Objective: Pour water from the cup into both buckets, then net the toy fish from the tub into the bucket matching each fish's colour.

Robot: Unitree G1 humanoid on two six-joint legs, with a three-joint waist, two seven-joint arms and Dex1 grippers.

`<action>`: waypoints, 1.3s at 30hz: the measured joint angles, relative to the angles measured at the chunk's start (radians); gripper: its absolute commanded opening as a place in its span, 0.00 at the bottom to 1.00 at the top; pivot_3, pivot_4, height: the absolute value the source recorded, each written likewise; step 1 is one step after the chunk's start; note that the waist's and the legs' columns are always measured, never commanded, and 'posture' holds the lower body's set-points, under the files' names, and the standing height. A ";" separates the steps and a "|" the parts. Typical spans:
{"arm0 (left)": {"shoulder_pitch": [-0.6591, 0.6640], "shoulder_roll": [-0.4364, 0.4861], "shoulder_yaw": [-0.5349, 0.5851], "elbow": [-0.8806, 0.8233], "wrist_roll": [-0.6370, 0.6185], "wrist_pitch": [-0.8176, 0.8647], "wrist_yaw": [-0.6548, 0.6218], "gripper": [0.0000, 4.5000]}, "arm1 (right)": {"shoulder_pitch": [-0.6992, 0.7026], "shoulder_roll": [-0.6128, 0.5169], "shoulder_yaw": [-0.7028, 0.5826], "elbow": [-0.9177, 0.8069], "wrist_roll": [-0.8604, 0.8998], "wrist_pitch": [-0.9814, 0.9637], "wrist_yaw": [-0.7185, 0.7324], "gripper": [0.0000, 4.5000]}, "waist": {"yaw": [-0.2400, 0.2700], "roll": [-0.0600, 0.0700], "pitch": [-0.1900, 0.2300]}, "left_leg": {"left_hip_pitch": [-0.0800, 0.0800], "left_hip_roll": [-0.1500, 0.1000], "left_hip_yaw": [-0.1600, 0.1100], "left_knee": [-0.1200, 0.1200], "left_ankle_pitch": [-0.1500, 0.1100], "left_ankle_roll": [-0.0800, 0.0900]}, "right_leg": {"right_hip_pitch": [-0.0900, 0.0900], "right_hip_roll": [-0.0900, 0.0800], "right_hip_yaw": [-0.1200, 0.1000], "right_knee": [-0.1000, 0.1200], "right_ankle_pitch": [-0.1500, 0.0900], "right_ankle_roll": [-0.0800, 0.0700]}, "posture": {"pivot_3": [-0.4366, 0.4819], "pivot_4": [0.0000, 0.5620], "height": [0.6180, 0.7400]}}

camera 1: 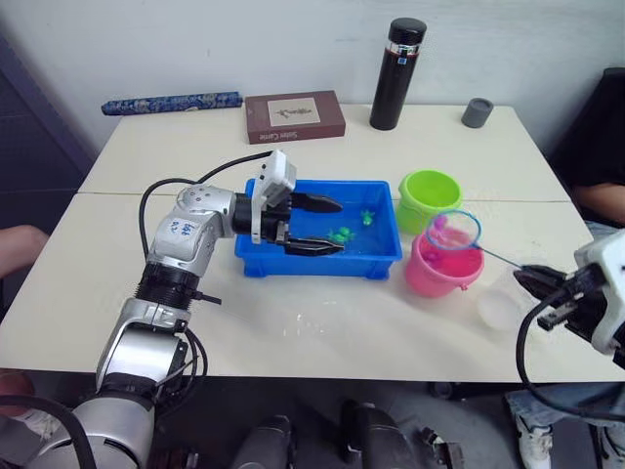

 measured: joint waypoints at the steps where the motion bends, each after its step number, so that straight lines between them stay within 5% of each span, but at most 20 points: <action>1: 0.000 -0.008 -0.006 0.009 0.005 -0.002 -0.003 0.98 | 0.035 -0.017 0.019 0.000 -0.048 -0.064 -0.004 0.00 | -0.003 0.000 0.000 | 0.000 0.000 0.000 0.000 0.000 0.000 | 0.000 0.000 0.000 0.000 0.000 0.000 | 0.48 0.27 1.00; 8: 0.082 -0.027 -0.030 -0.057 0.019 0.004 -0.008 0.98 | 0.271 -0.257 0.172 0.135 -0.564 -0.737 -0.056 0.00 | -0.003 0.000 0.000 | 0.001 0.000 0.002 0.000 0.000 0.000 | 0.000 0.001 0.002 0.000 0.000 0.000 | 0.48 0.27 1.00; 15: 0.163 0.010 -0.030 -0.171 0.016 0.073 0.017 0.98 | 0.236 -0.263 0.120 0.306 -0.757 -1.100 -0.084 0.00 | 0.001 -0.001 0.000 | 0.001 0.000 0.000 0.000 0.000 0.000 | 0.002 0.001 0.001 -0.005 0.000 0.001 | 0.48 0.27 1.00; 31: 0.197 0.021 -0.022 -0.208 0.017 0.080 0.076 0.98 | 0.177 -0.235 0.108 0.392 -0.735 -1.295 0.061 0.00 | -0.001 0.000 0.000 | 0.006 0.001 -0.001 -0.001 0.000 0.000 | 0.008 0.001 0.000 -0.007 0.000 0.000 | 0.48 0.27 1.00; 39: 0.190 0.020 -0.019 -0.173 0.020 0.071 0.089 0.98 | -0.028 -0.101 0.113 0.321 -0.510 -0.970 0.083 0.00 | -0.003 0.000 0.000 | 0.015 0.002 -0.002 -0.001 -0.001 0.001 | 0.017 0.001 -0.001 -0.010 0.000 0.001 | 0.48 0.27 1.00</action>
